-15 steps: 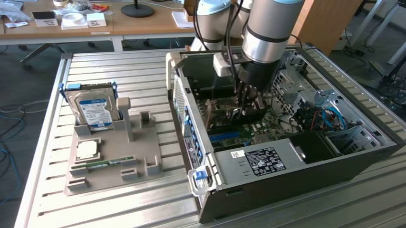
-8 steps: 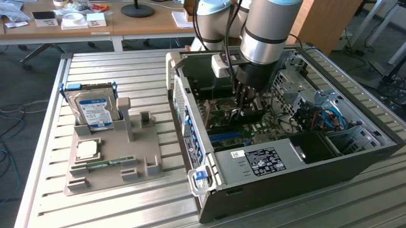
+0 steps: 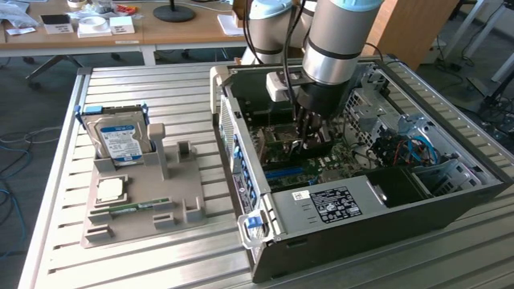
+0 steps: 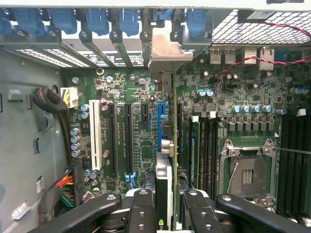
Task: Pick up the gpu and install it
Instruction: 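Insert the gpu into the slot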
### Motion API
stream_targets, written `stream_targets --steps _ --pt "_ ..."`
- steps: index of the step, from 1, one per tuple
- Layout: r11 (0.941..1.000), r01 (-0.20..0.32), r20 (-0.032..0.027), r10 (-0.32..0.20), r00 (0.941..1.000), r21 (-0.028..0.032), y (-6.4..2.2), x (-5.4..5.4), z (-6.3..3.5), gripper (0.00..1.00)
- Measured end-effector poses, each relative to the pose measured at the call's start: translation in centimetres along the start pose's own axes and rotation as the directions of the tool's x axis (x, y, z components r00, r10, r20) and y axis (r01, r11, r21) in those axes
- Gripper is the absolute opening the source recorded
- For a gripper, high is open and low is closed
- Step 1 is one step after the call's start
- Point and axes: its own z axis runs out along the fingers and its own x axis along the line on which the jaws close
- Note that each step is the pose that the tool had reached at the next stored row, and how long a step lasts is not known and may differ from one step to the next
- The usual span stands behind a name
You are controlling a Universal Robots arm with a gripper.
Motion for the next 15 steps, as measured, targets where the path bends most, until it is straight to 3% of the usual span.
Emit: stream_targets --steps 15 --pt "1.0000 0.004 0.0004 -0.004 1.0000 0.0000 0.42 0.13 0.58 0.27"
